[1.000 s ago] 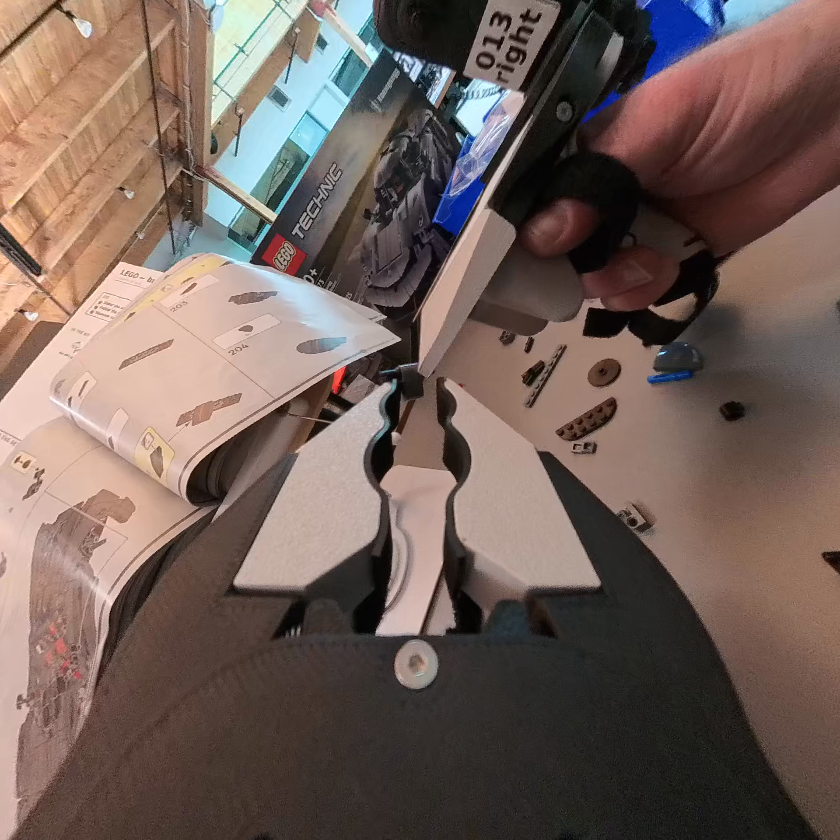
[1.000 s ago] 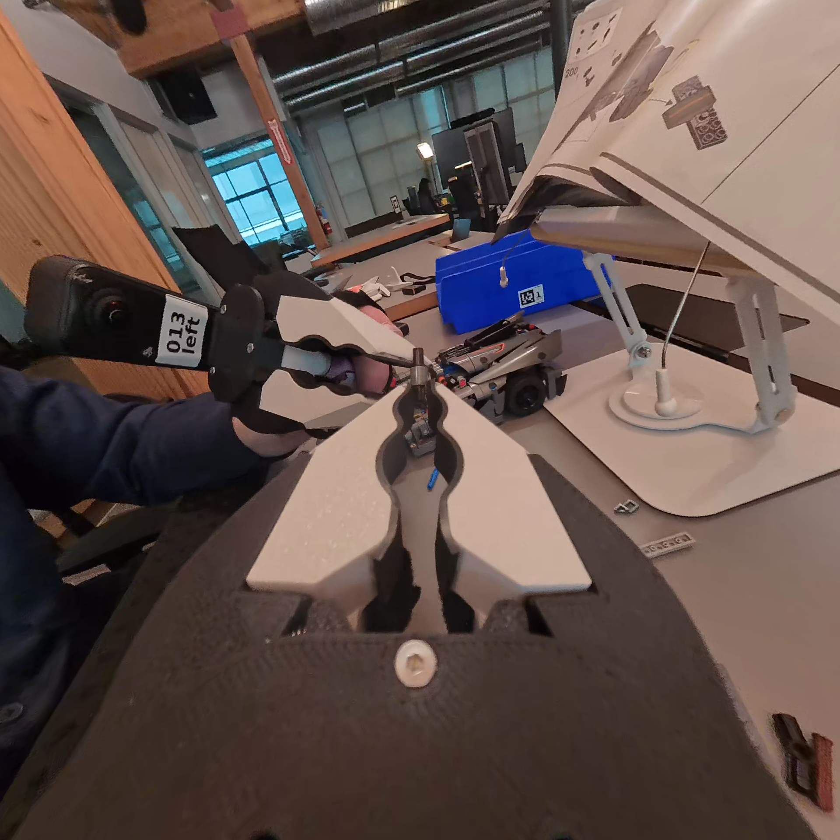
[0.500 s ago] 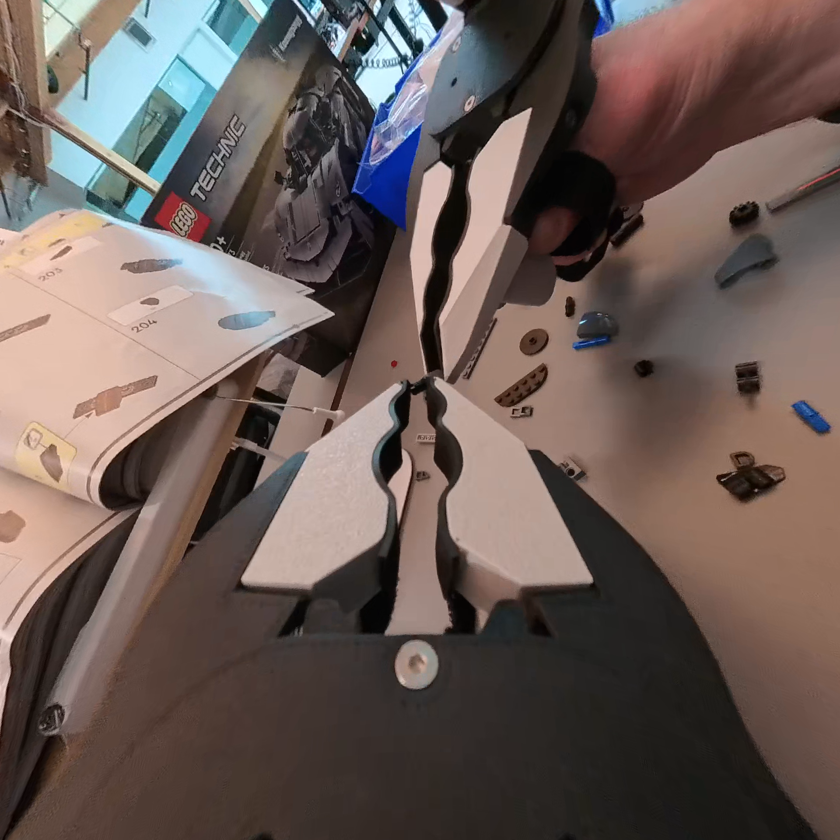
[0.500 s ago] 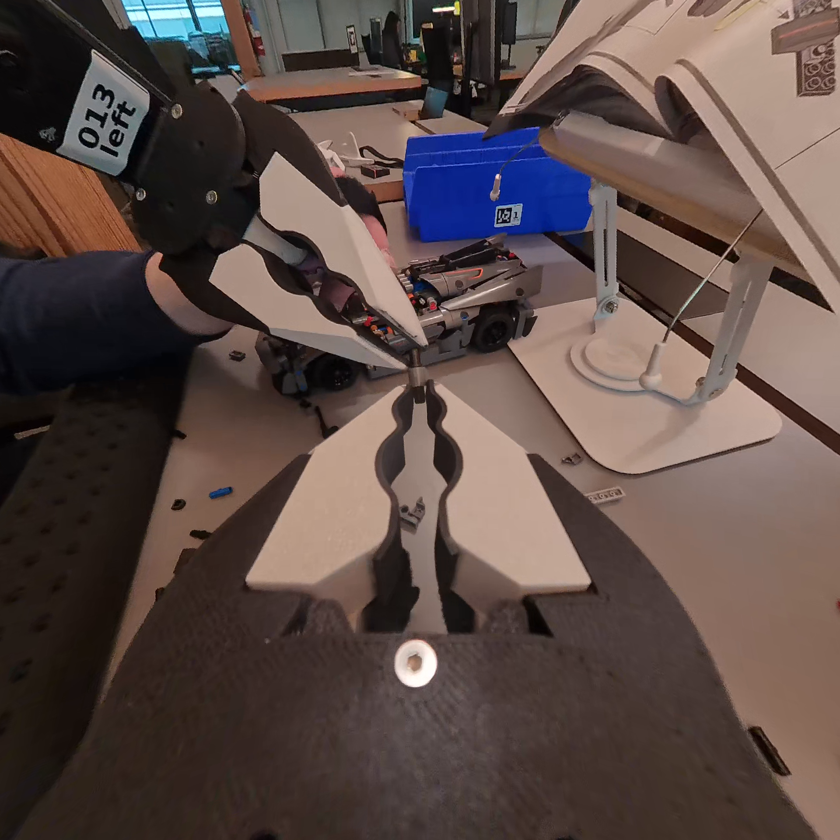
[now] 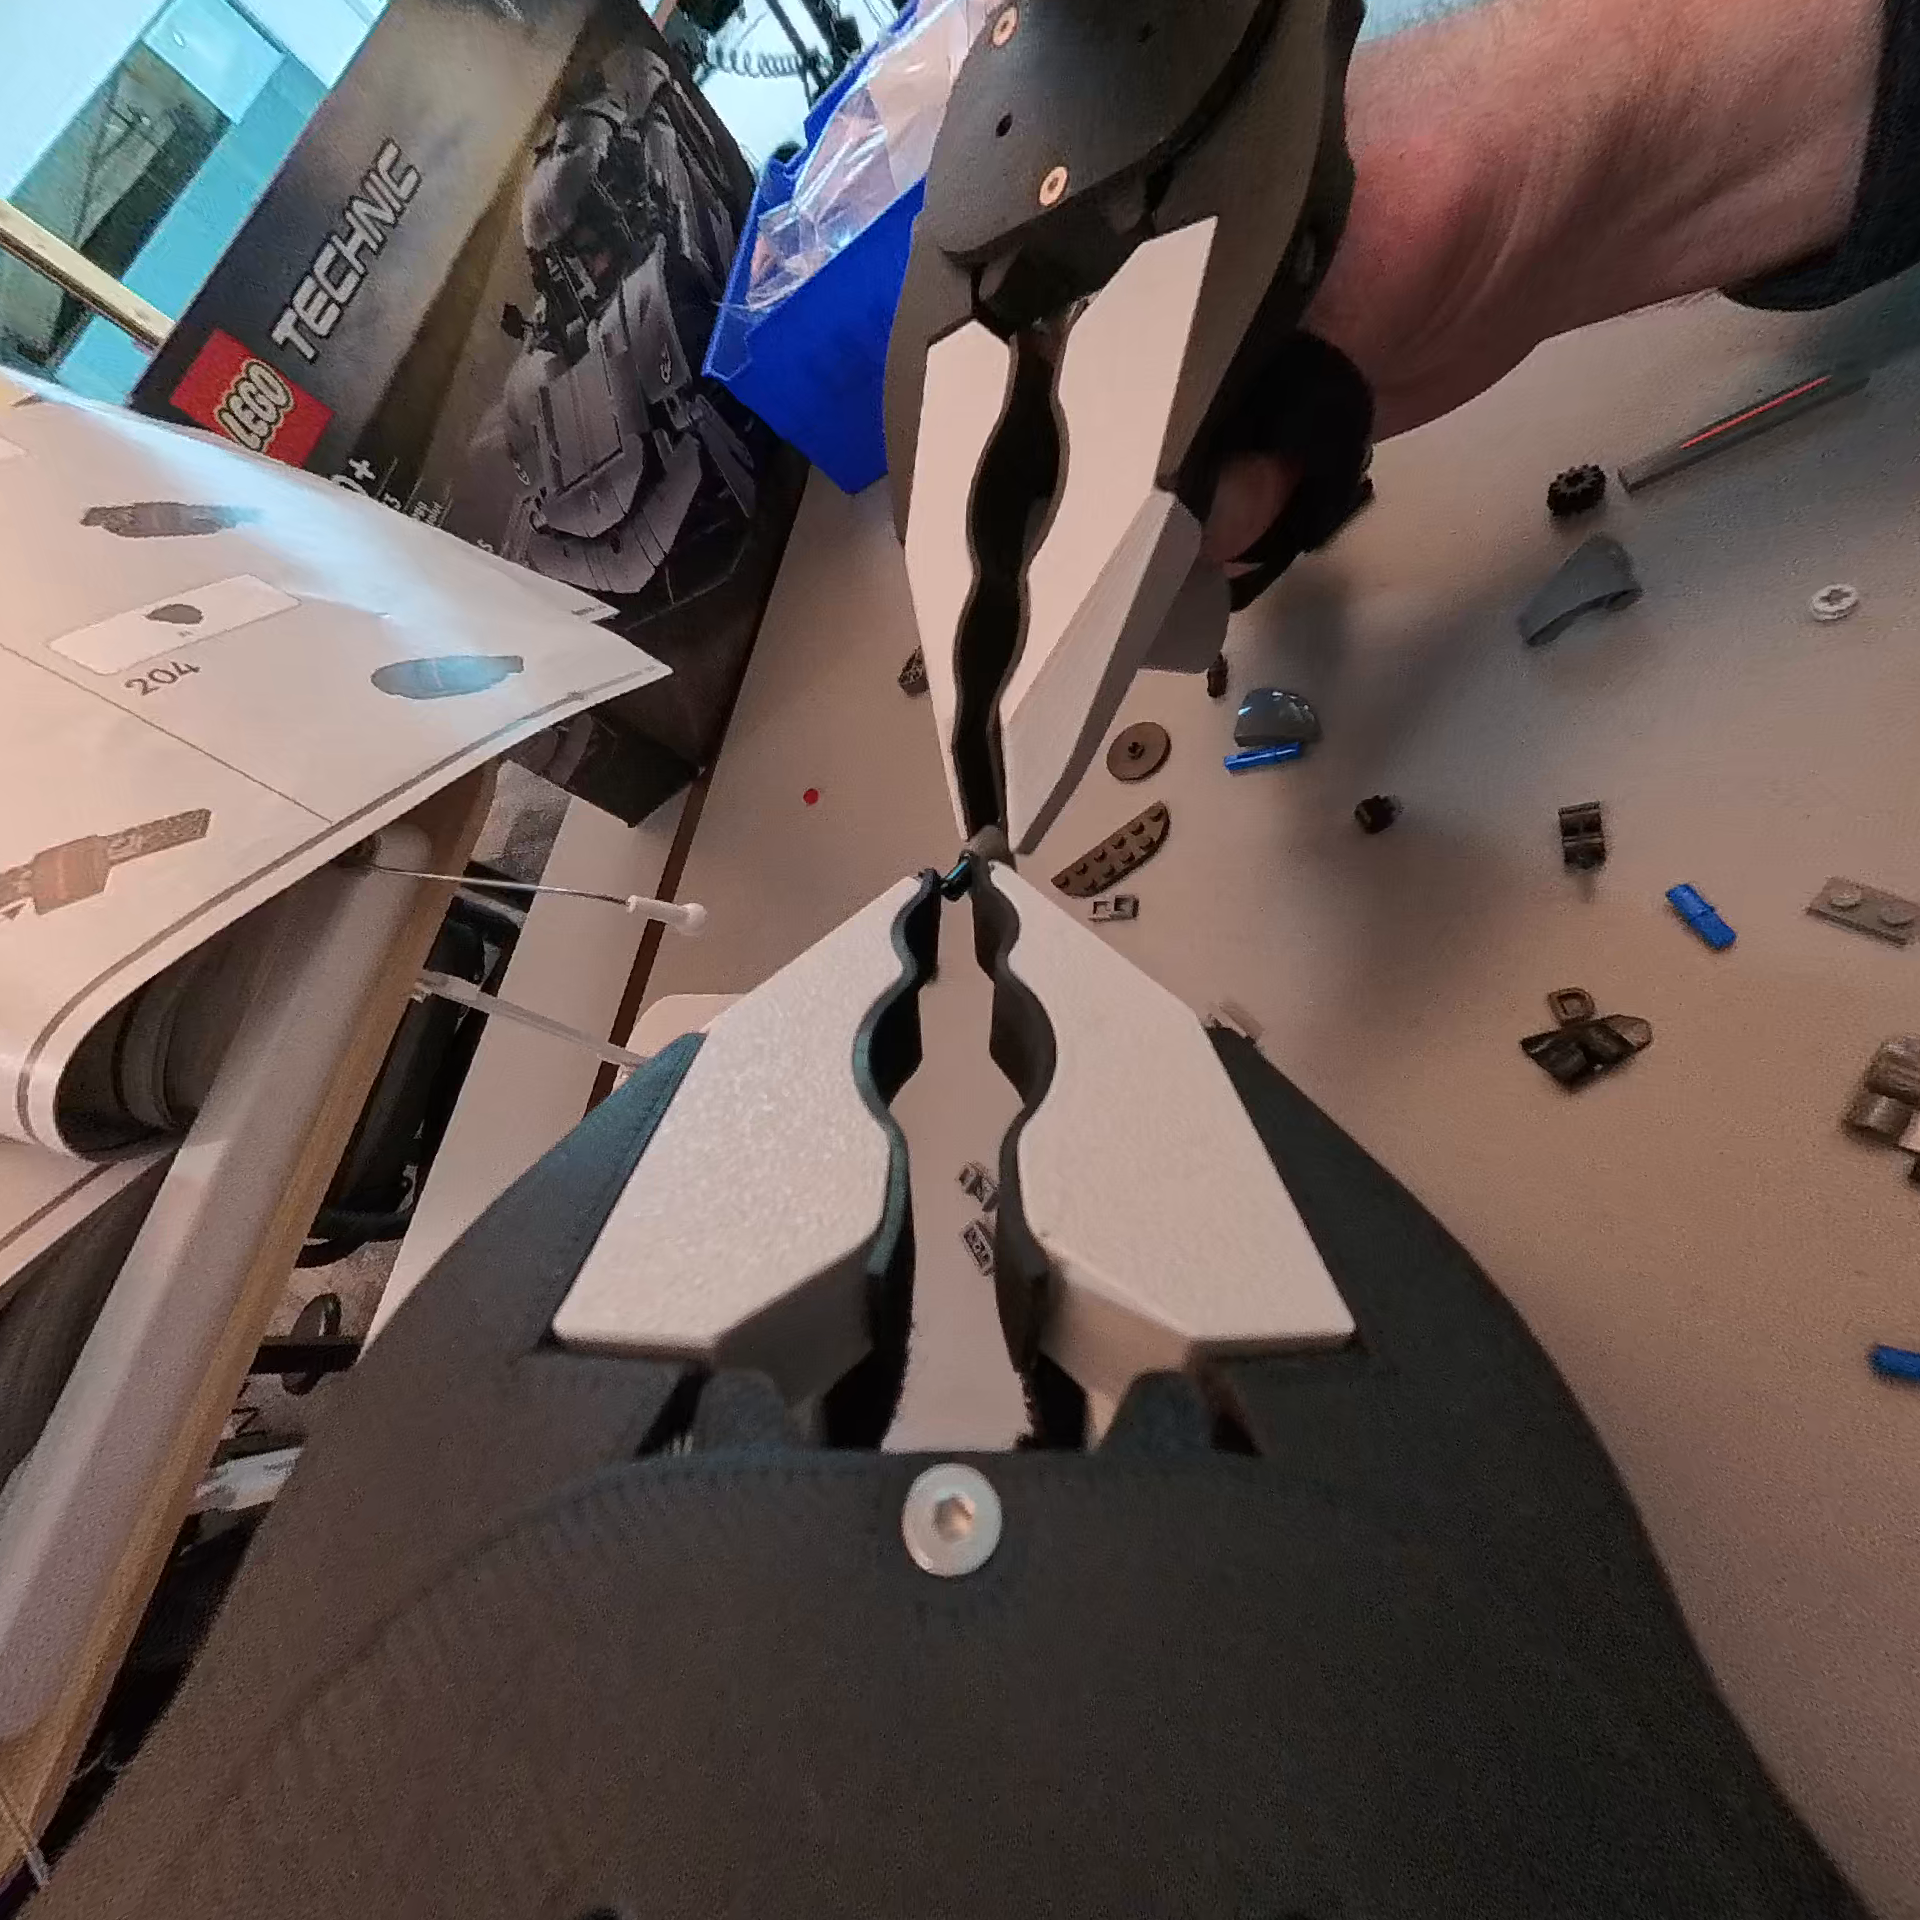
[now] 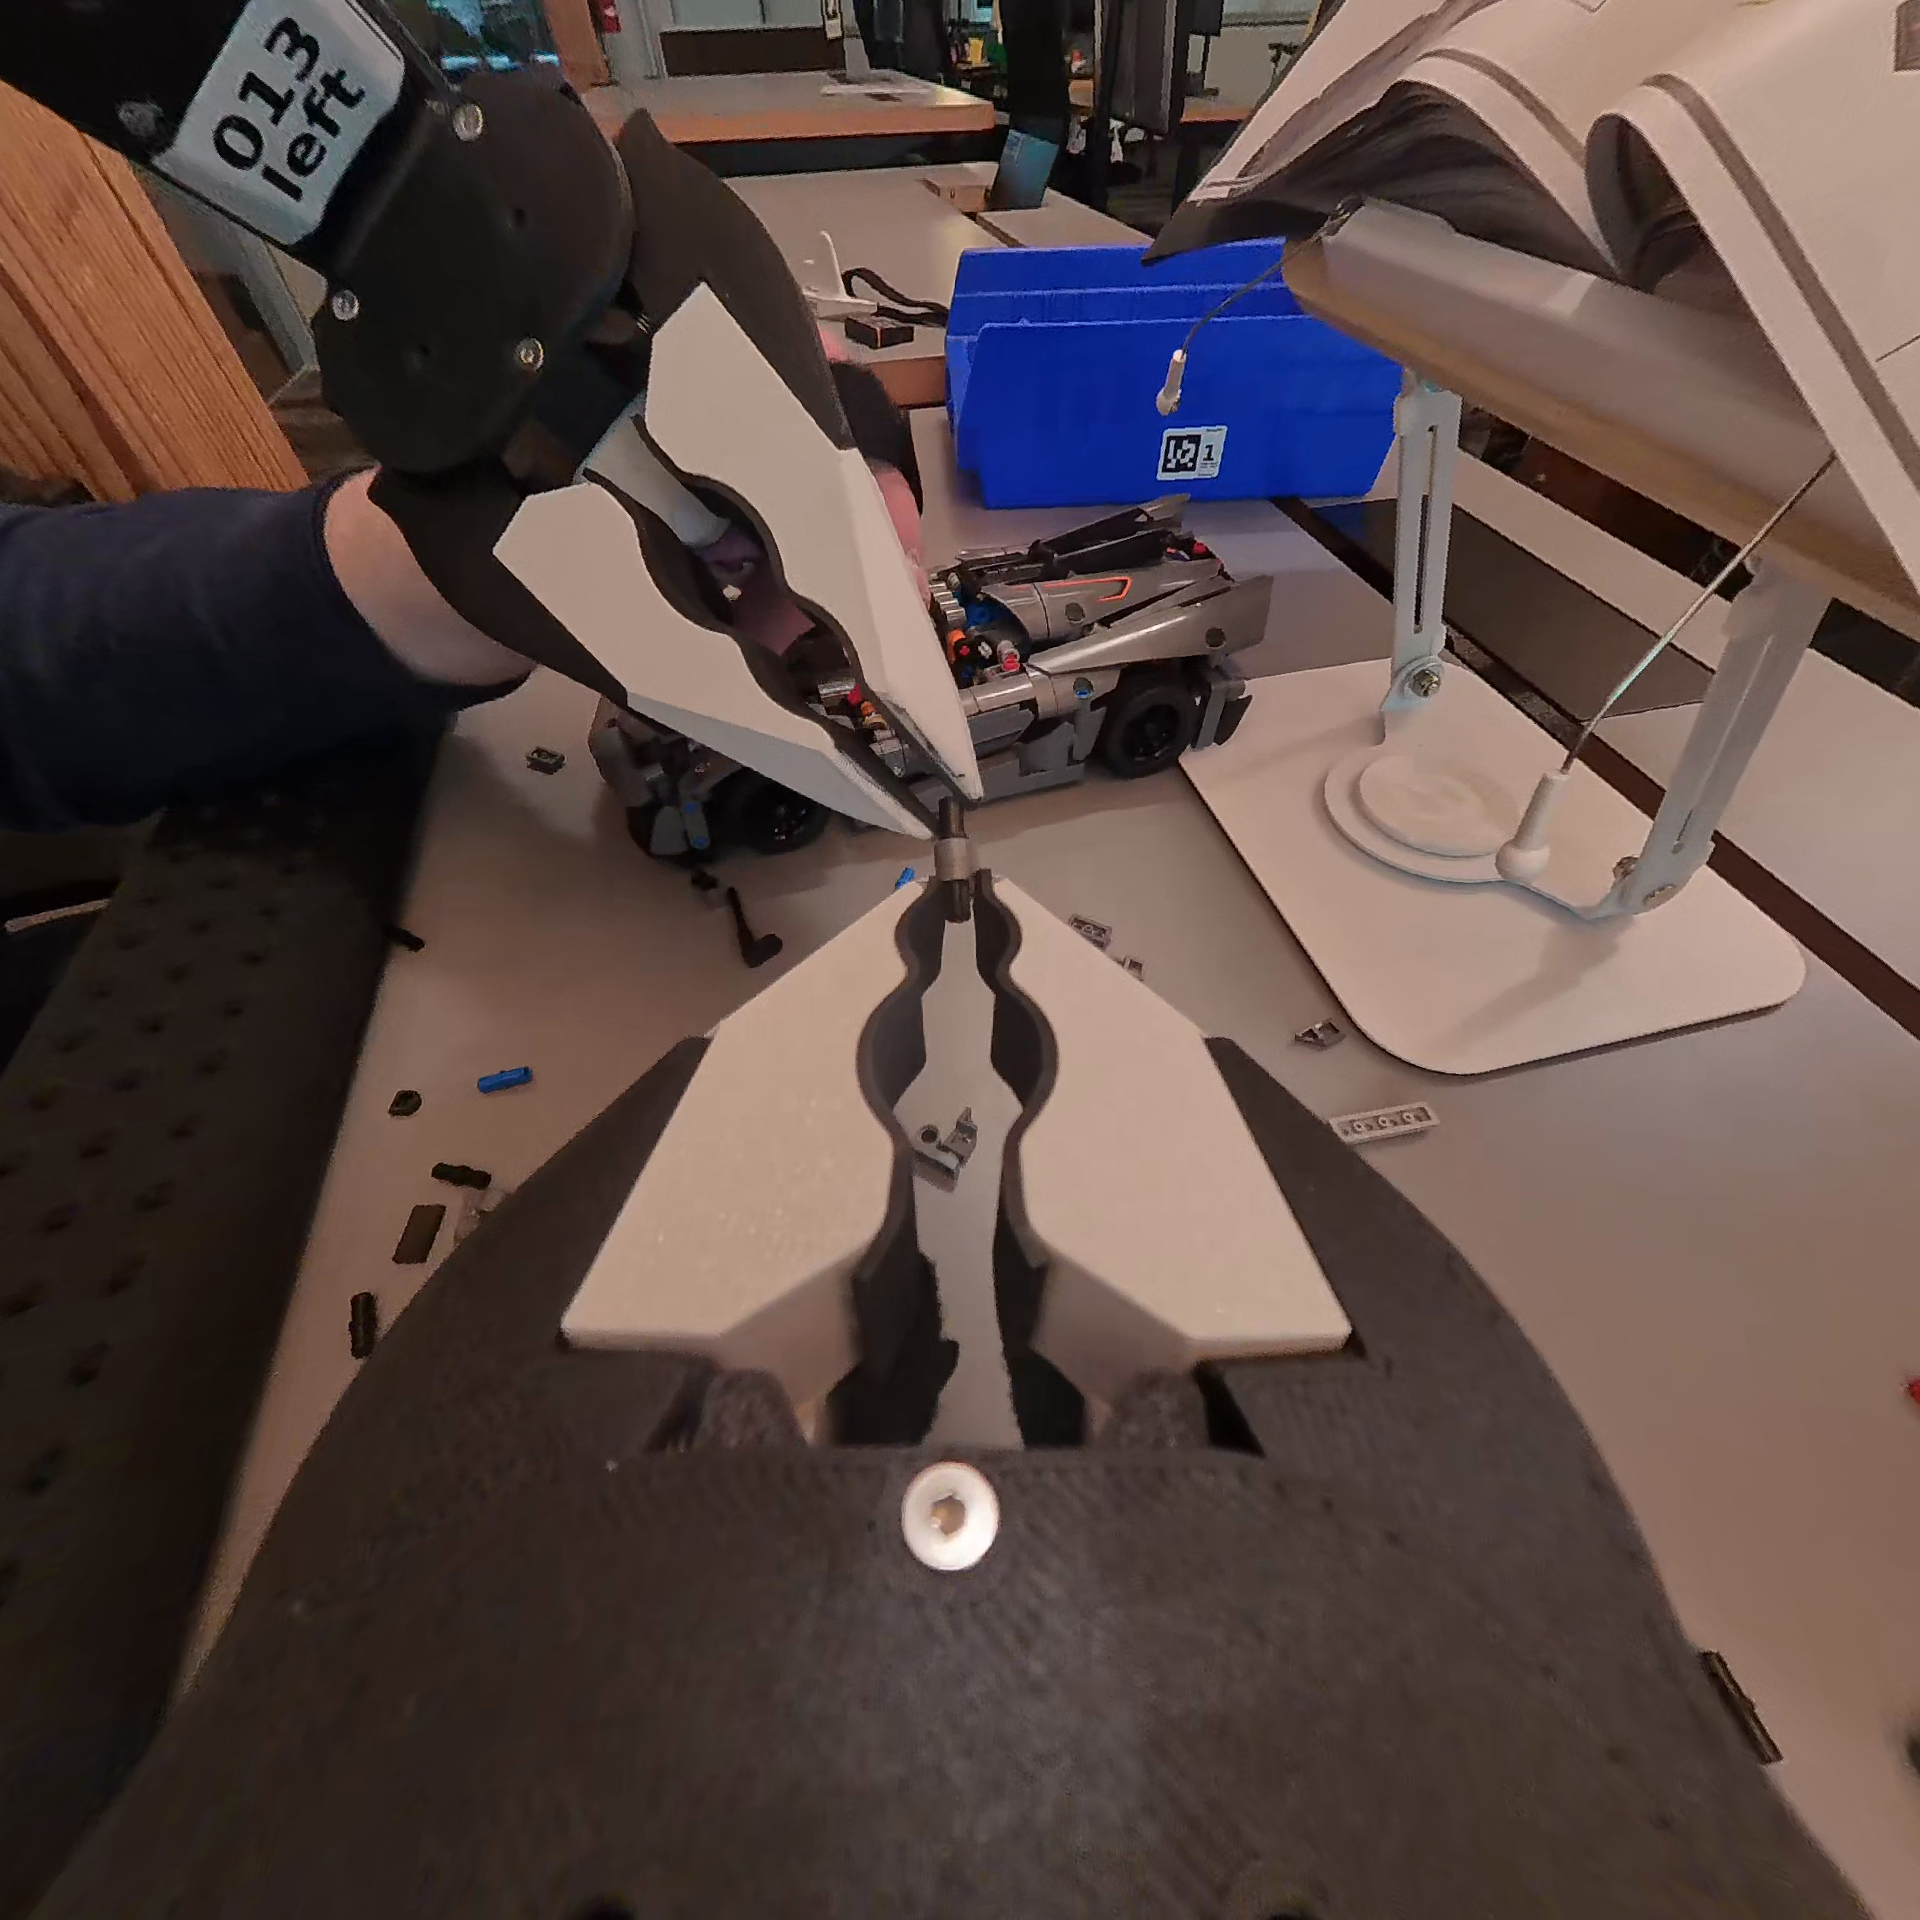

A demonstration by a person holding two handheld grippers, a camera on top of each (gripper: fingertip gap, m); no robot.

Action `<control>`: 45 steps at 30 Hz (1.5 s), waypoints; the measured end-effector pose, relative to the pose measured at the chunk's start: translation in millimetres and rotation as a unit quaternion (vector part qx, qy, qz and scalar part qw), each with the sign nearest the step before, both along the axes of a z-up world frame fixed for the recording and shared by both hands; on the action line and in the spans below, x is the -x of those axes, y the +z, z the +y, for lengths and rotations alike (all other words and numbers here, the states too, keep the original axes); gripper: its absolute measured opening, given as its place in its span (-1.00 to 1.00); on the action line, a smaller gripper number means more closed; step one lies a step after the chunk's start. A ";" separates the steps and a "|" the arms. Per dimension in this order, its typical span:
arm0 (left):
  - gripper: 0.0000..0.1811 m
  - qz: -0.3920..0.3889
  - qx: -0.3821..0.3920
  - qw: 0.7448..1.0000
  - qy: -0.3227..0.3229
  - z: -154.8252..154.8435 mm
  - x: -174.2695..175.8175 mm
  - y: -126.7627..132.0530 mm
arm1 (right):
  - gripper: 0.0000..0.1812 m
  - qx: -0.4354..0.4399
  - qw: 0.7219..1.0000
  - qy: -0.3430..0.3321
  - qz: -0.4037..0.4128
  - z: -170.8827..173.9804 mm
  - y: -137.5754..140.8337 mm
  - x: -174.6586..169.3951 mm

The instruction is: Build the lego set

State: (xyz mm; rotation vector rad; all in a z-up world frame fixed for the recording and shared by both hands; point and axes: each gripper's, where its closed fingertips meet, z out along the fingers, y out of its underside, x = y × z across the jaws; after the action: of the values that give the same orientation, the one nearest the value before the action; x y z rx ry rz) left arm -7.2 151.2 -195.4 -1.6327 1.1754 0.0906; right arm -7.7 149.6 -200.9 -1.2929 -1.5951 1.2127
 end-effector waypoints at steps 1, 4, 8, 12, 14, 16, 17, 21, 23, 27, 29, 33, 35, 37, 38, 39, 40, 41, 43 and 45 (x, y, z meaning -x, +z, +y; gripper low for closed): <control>-0.96 -0.007 0.004 1.000 0.001 0.4 0.6 0.1 | -0.97 0.003 1.000 -0.001 0.002 0.4 1.0 0.2; -0.97 -0.017 0.025 1.000 0.000 0.4 2.3 -4.5 | -0.96 0.009 1.000 -0.003 0.004 1.5 1.3 -0.2; -0.98 0.016 0.036 0.999 -0.017 -3.3 -1.5 -18.3 | -1.00 0.025 1.000 0.002 0.017 -2.4 9.0 0.0; -0.98 0.019 0.042 0.998 -0.030 -5.3 -4.9 -24.0 | -1.00 0.028 1.000 0.003 0.002 -2.8 3.7 1.4; -0.98 -0.003 0.051 0.998 -0.027 -4.3 -3.1 -20.7 | -1.00 0.022 1.000 -0.006 0.002 1.0 5.7 -0.5; -0.98 -0.031 0.054 0.997 -0.034 -5.2 -3.7 -15.6 | -1.00 0.037 0.999 0.006 0.007 -0.3 9.3 -4.7; -0.98 -0.043 0.059 0.997 -0.035 -5.0 -3.7 -14.4 | -1.00 0.040 0.999 -0.005 -0.002 4.8 6.1 -5.7; -0.98 -0.067 0.067 0.995 -0.025 -0.7 -1.9 -14.0 | -0.83 0.056 0.998 -0.001 -0.018 6.1 -2.4 -5.1; -0.98 -0.082 0.087 0.992 -0.033 -2.1 -5.4 -17.4 | -0.83 0.054 0.998 0.006 -0.016 1.5 -2.0 -2.8; -0.98 -0.120 0.115 0.985 -0.044 -3.3 -9.2 -18.1 | -0.95 0.054 0.998 0.017 -0.013 -3.7 -0.3 -2.0; -0.98 -0.136 0.117 0.983 -0.049 -3.6 -10.0 -15.3 | -0.95 0.075 0.997 0.021 -0.007 -3.7 2.6 -2.4; -0.93 -0.110 0.082 0.990 -0.032 0.3 -4.1 -11.0 | -0.95 0.165 0.986 0.030 0.011 0.3 12.8 -6.5; -0.91 -0.092 0.054 0.994 -0.018 3.7 -2.0 -7.6 | -0.95 0.215 0.976 0.033 0.022 4.7 17.5 -9.0; -0.83 -0.073 0.024 0.997 -0.010 5.7 -2.4 -3.5 | -0.95 0.246 0.968 0.037 0.023 6.6 18.3 -10.5; -0.78 -0.063 0.008 0.998 -0.004 7.2 -2.3 -1.2 | -0.95 0.252 0.967 0.038 0.020 6.9 17.3 -10.7; -0.75 -0.058 -0.003 0.998 -0.002 7.6 -3.4 0.6 | -0.95 0.256 0.966 0.038 0.017 6.6 16.2 -10.5; -0.73 -0.055 -0.007 0.998 -0.009 5.9 -6.7 1.1 | -0.96 0.261 0.964 0.044 0.015 4.9 16.0 -10.4; -0.73 -0.052 -0.013 0.998 -0.013 4.6 -9.4 2.0 | -0.95 0.267 0.962 0.047 0.009 3.4 14.6 -10.0; -0.73 -0.033 -0.024 0.999 -0.007 5.8 -9.9 0.8 | -0.95 0.270 0.962 0.048 0.003 2.2 11.9 -8.7; -0.75 -0.029 -0.025 0.999 -0.013 4.5 -13.5 -0.7 | -0.95 0.270 0.961 0.057 -0.001 -2.0 11.7 -7.8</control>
State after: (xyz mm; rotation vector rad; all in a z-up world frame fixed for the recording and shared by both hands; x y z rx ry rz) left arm 6.2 155.7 -196.2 -1.5665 1.1405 0.0546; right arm 0.1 147.7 -189.1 -1.5416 -1.4003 1.8040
